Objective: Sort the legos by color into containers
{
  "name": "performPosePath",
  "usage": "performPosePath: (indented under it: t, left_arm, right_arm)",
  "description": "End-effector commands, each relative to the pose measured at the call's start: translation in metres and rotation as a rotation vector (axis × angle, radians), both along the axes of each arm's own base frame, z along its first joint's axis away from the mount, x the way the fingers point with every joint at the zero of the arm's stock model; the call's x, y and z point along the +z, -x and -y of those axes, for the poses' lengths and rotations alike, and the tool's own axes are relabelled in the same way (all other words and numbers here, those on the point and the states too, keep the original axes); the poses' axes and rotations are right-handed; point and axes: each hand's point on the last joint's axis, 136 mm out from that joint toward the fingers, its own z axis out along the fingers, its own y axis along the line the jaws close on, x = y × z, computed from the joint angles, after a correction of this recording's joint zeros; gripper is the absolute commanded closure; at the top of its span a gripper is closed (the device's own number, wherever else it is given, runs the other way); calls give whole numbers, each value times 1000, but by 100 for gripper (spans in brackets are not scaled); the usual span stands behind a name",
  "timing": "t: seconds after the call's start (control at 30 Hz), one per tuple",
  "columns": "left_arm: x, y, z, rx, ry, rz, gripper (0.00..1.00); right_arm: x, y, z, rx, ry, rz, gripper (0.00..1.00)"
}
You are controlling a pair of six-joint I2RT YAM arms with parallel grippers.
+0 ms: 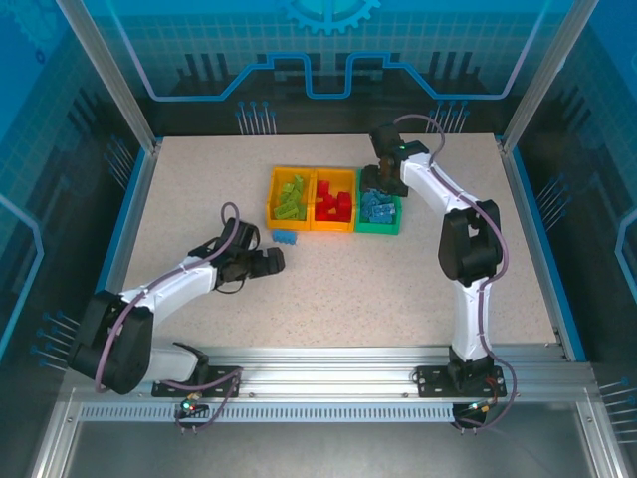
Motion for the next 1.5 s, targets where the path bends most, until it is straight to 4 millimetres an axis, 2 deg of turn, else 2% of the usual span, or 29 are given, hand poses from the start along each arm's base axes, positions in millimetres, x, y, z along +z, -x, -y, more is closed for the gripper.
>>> performPosePath:
  t: [0.0,0.13,0.27,0.37,0.67,0.93,1.47]
  left_arm:
    - [11,-18,16,-57,12,48,1]
    - [10,-30,29,-103,-28,70,1]
    - [-2,-45,40,-147,-100,63,1]
    - [-9,-57,39,-135,-171,50,1]
    - [-23,-78,32,-89,-251,49,1]
    - [-34,-92,39,-94,-260,43,1]
    - [-39,-109,45,-101,-251,113,7]
  right_arm:
    - [33,10,8,2,-9,49,22]
    - [47,22,25,-17,14,96,21]
    - [35,31,57,-82,4,52,20]
    - [24,38,71,-103,-8,16,20]
    - [12,43,84,-115,-10,-2,20]
    - [5,43,88,-122,-13,-12,20]
    - [-6,44,91,-129,-11,-30,20]
